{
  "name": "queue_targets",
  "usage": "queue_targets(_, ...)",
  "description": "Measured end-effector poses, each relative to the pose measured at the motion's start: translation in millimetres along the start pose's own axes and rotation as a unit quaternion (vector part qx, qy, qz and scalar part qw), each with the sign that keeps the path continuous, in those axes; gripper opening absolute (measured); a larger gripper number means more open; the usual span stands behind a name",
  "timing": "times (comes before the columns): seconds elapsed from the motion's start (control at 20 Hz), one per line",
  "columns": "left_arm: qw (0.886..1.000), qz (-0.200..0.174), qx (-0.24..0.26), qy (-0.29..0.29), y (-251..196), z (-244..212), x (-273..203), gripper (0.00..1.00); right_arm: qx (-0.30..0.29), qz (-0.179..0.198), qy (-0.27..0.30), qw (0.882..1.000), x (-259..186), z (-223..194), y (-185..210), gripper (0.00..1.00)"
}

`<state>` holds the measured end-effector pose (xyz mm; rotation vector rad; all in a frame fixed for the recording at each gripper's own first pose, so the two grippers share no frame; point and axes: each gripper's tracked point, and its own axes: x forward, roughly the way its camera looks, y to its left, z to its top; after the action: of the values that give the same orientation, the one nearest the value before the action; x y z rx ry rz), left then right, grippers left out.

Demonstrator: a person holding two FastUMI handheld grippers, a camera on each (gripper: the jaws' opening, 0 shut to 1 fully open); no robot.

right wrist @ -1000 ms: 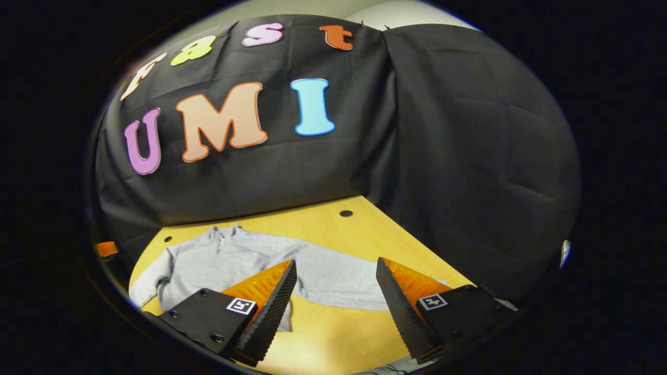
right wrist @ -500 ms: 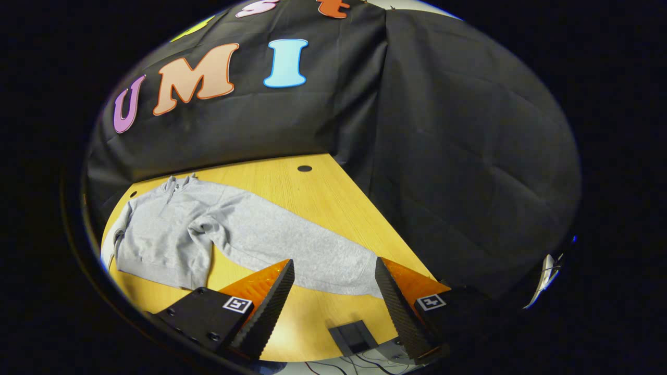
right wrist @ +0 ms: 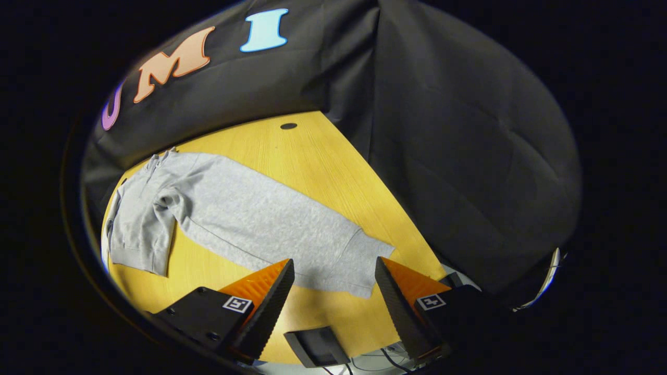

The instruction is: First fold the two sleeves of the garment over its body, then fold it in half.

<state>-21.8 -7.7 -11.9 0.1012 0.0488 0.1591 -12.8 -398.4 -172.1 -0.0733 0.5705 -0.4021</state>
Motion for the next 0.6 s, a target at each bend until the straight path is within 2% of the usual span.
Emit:
queue_targets(0.25, 1.000, 0.010, 0.017, 0.002, 0, 1, -5, 0.93, 0.004, 0.002, 0.045, 0.999, 23, -22, -10, 0.99)
queue_targets(0.4, 1.000, 0.021, 0.009, 0.012, 4, -7, -5, 0.93, 0.017, 0.014, 0.071, 0.997, 27, -37, -7, 0.98)
queue_targets(0.45, 1.000, 0.024, 0.005, 0.016, 5, -10, -5, 0.93, 0.016, 0.015, 0.062, 0.998, 29, -35, -8, 0.97)
queue_targets(0.55, 0.999, 0.026, -0.001, 0.019, 4, -13, -6, 0.93, 0.010, 0.020, 0.063, 0.998, 28, -37, -5, 0.91)
queue_targets(0.6, 0.999, 0.026, -0.003, 0.022, 5, -17, -5, 0.93, 0.011, 0.020, 0.067, 0.998, 26, -37, -2, 0.84)
